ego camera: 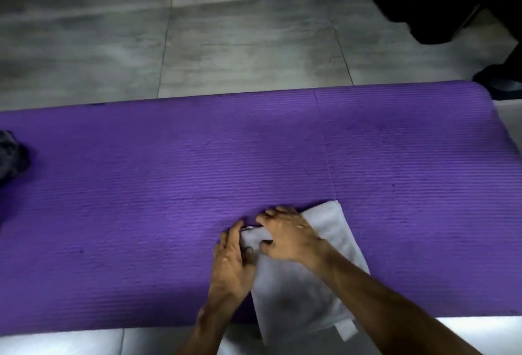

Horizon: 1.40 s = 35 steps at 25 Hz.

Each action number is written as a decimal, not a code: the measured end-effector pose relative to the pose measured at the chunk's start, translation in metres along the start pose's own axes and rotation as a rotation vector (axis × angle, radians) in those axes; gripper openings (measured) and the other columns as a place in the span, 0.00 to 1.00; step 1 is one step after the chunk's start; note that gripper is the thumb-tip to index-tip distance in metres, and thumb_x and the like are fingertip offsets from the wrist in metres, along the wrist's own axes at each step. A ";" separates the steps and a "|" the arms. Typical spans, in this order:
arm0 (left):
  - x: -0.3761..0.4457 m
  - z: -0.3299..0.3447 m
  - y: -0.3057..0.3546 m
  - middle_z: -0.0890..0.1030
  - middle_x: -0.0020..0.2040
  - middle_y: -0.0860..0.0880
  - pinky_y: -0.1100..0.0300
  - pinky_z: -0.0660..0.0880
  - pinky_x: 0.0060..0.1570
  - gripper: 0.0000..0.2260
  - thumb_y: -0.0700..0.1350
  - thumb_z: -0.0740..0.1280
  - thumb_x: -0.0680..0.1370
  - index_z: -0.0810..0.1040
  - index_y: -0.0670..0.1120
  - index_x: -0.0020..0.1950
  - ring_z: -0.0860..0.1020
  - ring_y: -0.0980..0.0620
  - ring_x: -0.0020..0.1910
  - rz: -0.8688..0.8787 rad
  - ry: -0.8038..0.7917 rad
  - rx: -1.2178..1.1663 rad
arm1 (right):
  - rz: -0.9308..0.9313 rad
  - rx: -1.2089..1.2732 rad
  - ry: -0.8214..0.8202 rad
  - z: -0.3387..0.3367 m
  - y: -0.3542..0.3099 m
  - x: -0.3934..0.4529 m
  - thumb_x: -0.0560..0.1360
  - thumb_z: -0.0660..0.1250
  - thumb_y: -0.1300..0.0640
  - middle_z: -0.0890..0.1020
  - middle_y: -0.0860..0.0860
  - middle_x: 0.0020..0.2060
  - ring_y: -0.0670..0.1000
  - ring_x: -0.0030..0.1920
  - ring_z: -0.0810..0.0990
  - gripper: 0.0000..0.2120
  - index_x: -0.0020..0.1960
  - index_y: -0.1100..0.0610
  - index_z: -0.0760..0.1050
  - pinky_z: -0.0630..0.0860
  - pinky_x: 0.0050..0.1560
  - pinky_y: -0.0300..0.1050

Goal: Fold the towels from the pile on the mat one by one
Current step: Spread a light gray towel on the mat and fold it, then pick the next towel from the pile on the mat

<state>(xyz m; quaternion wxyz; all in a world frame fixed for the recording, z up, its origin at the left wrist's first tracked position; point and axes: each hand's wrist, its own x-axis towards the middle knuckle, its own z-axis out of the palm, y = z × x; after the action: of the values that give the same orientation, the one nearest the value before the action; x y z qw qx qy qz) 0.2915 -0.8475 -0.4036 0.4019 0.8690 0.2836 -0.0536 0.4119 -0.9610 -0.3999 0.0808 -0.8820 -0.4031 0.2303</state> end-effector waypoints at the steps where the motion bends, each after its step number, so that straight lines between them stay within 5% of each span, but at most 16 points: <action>1: 0.006 -0.010 -0.002 0.75 0.63 0.50 0.56 0.70 0.64 0.23 0.47 0.65 0.73 0.71 0.49 0.69 0.74 0.48 0.61 -0.013 0.036 -0.139 | 0.015 0.104 -0.094 -0.013 0.002 0.007 0.69 0.68 0.46 0.79 0.48 0.48 0.53 0.51 0.77 0.11 0.48 0.49 0.75 0.72 0.55 0.48; 5: 0.073 -0.064 0.022 0.80 0.52 0.50 0.63 0.73 0.53 0.17 0.32 0.68 0.74 0.76 0.51 0.57 0.79 0.48 0.52 -0.060 0.137 -0.283 | -0.017 0.432 -0.397 -0.066 0.008 0.013 0.68 0.73 0.54 0.74 0.43 0.37 0.46 0.36 0.72 0.12 0.42 0.48 0.69 0.70 0.37 0.45; 9: 0.137 -0.146 0.096 0.78 0.45 0.51 0.74 0.71 0.43 0.14 0.33 0.69 0.74 0.76 0.49 0.54 0.78 0.52 0.44 0.063 0.076 -0.255 | -0.164 0.594 -0.393 -0.160 -0.012 -0.022 0.71 0.73 0.58 0.80 0.40 0.47 0.38 0.47 0.78 0.15 0.55 0.45 0.75 0.75 0.51 0.39; 12: 0.140 -0.224 0.176 0.80 0.43 0.52 0.70 0.71 0.44 0.12 0.35 0.69 0.75 0.77 0.52 0.50 0.78 0.58 0.41 0.140 0.048 -0.249 | -0.211 0.710 -0.324 -0.278 -0.047 -0.063 0.74 0.67 0.65 0.78 0.41 0.38 0.37 0.40 0.74 0.11 0.44 0.49 0.77 0.69 0.45 0.32; 17: 0.078 -0.368 0.325 0.80 0.45 0.52 0.75 0.70 0.46 0.16 0.33 0.68 0.75 0.77 0.55 0.50 0.77 0.64 0.41 0.282 0.006 -0.276 | -0.123 0.827 -0.069 -0.478 -0.100 -0.143 0.74 0.67 0.67 0.75 0.51 0.35 0.45 0.38 0.71 0.04 0.41 0.60 0.76 0.72 0.39 0.51; 22: -0.005 -0.516 0.483 0.81 0.49 0.52 0.67 0.74 0.48 0.16 0.34 0.69 0.75 0.77 0.54 0.54 0.77 0.64 0.44 0.290 -0.032 -0.281 | -0.049 0.925 0.151 -0.661 -0.167 -0.242 0.73 0.67 0.68 0.80 0.48 0.39 0.49 0.40 0.77 0.13 0.43 0.50 0.82 0.71 0.40 0.45; 27: -0.094 -0.637 0.616 0.81 0.50 0.53 0.57 0.75 0.54 0.19 0.34 0.70 0.74 0.78 0.60 0.52 0.78 0.60 0.48 0.310 -0.063 -0.285 | 0.093 1.038 0.268 -0.791 -0.223 -0.329 0.72 0.69 0.64 0.85 0.51 0.46 0.43 0.46 0.81 0.12 0.51 0.52 0.84 0.77 0.51 0.40; 31: -0.133 -0.693 0.672 0.82 0.50 0.53 0.59 0.75 0.53 0.29 0.35 0.71 0.74 0.76 0.74 0.49 0.79 0.59 0.48 0.372 -0.060 -0.309 | 0.058 1.070 0.393 -0.858 -0.260 -0.367 0.73 0.70 0.60 0.82 0.56 0.43 0.44 0.46 0.77 0.06 0.47 0.51 0.79 0.69 0.52 0.40; 35: -0.159 -0.740 0.696 0.82 0.51 0.50 0.63 0.74 0.51 0.26 0.34 0.71 0.74 0.79 0.69 0.49 0.78 0.59 0.46 0.427 -0.074 -0.364 | -0.025 1.238 0.589 -0.909 -0.303 -0.390 0.68 0.77 0.53 0.71 0.52 0.33 0.49 0.34 0.64 0.14 0.43 0.48 0.72 0.61 0.35 0.38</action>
<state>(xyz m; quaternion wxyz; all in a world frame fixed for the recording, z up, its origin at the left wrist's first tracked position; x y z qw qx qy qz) 0.4325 -0.7387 0.6091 0.5636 0.8201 0.0842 0.0522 0.4138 -1.0130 0.6337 0.6790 -0.6945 -0.1686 0.1677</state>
